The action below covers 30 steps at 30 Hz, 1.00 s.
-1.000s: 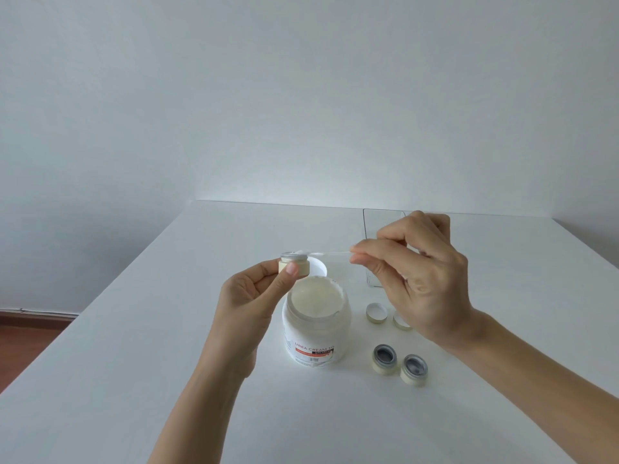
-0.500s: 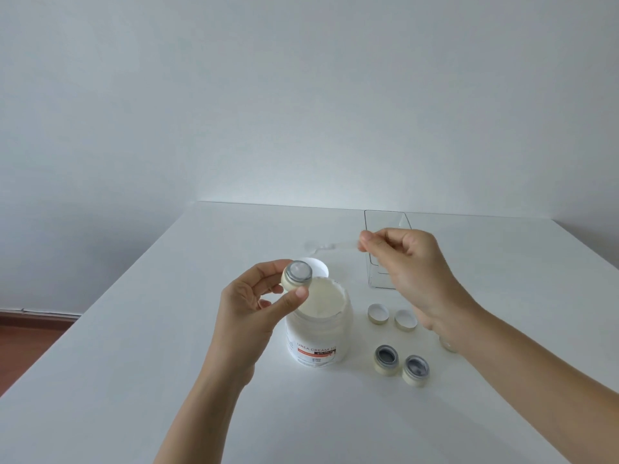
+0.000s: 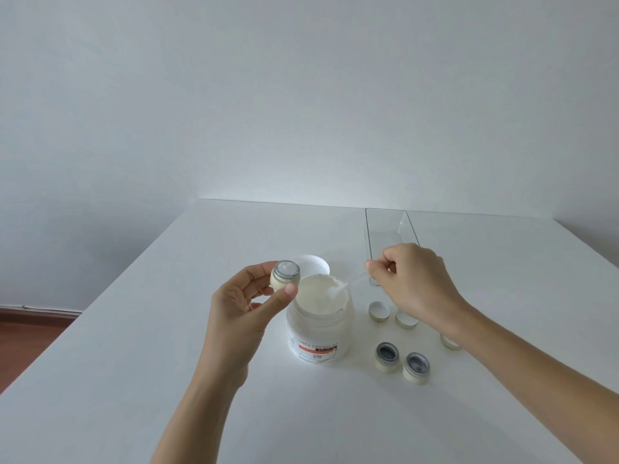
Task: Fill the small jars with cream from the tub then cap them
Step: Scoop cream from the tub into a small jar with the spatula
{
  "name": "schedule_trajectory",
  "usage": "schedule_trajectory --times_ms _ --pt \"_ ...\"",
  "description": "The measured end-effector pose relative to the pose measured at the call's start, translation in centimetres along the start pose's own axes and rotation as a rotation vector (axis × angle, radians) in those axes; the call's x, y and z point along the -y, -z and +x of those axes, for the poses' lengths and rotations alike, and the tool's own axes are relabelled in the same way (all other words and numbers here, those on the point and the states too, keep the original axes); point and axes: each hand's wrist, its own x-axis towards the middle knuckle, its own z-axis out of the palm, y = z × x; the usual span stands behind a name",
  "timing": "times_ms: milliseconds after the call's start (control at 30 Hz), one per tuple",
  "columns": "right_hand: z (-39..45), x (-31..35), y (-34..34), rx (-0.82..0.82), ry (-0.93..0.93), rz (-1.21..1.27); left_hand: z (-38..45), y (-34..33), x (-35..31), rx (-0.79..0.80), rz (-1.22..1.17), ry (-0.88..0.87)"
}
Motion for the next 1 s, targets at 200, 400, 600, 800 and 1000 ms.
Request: schedule_trajectory --times_ms 200,400,600,800,1000 --pt "0.6 0.3 2.1 -0.037 0.101 -0.116 0.0 0.1 0.1 0.005 0.008 0.006" --pt "1.4 -0.2 3.0 -0.048 0.070 -0.007 -0.1 0.1 0.0 0.014 -0.001 0.006" --pt "0.0 0.1 2.0 -0.067 0.329 0.186 -0.3 0.0 -0.5 0.038 -0.011 0.013" --pt "-1.6 -0.4 1.1 0.095 0.736 -0.018 -0.3 0.2 -0.5 0.043 -0.002 0.012" --pt "-1.2 -1.9 2.8 0.071 0.817 -0.049 -0.2 0.2 -0.3 0.047 -0.011 0.018"
